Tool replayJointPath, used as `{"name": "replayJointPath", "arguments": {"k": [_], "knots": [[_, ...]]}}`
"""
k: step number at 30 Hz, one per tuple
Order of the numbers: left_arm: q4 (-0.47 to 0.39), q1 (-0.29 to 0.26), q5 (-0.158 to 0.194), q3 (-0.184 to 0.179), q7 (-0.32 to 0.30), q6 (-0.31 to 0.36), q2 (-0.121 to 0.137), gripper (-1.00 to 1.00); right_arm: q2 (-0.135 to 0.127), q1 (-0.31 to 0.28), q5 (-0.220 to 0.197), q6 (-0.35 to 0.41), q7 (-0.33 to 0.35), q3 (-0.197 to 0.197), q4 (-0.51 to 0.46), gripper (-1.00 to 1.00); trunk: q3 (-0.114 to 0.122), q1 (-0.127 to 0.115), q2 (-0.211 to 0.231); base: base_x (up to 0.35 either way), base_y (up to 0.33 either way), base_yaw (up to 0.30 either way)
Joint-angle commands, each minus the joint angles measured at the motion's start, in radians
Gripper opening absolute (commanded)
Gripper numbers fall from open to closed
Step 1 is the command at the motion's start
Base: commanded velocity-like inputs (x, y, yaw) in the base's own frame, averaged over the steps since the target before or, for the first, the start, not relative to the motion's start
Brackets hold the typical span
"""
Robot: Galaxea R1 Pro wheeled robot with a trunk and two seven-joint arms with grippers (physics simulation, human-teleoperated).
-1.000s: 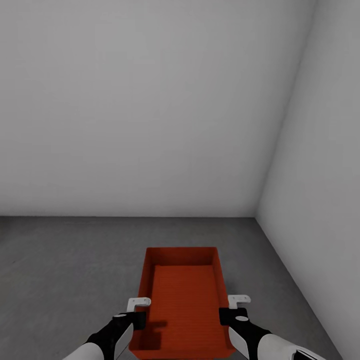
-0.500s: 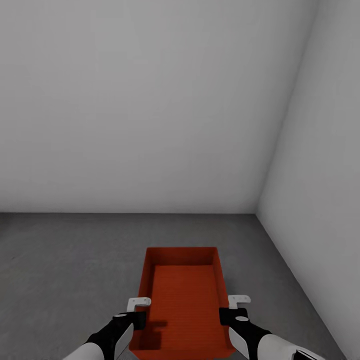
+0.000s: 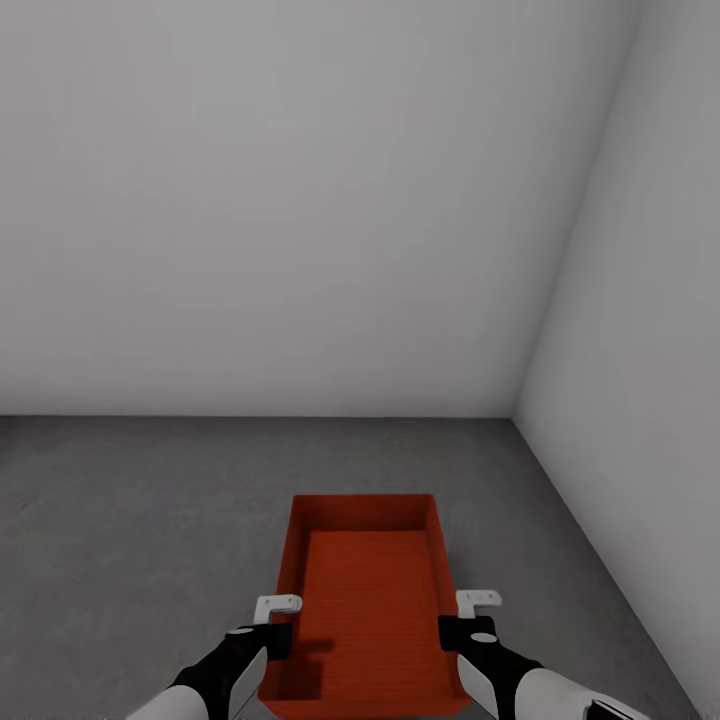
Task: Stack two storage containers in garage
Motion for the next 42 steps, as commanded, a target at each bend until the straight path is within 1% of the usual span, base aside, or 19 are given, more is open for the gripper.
{"name": "replayJointPath", "arguments": {"k": [1,19,25,42], "knots": [[-0.002,0.0,0.023,-0.025,-0.001,0.006,0.001,-1.0,-0.002,-0.001,-0.009,-0.004,-0.004,0.015,0.027,-1.0,-0.006,0.004,-0.008,0.0,0.0,0.0],[-0.002,0.0,0.023,-0.025,0.0,0.006,0.001,-1.0,-0.002,-0.001,-0.009,-0.004,-0.004,0.015,0.027,-1.0,-0.088,0.073,-0.134,0.0,0.0,0.0],[-0.002,0.0,0.023,-0.025,0.002,0.006,-0.001,-1.0,-0.002,-0.001,-0.009,-0.004,-0.004,0.015,0.027,-1.0,-0.091,0.073,-0.134,0.0,0.0,0.0],[-0.002,0.0,0.023,-0.025,0.004,0.006,-0.001,-1.0,-0.002,-0.001,-0.009,-0.002,-0.004,0.015,0.027,-1.0,-0.091,0.073,-0.134,0.0,0.0,0.0]]}}
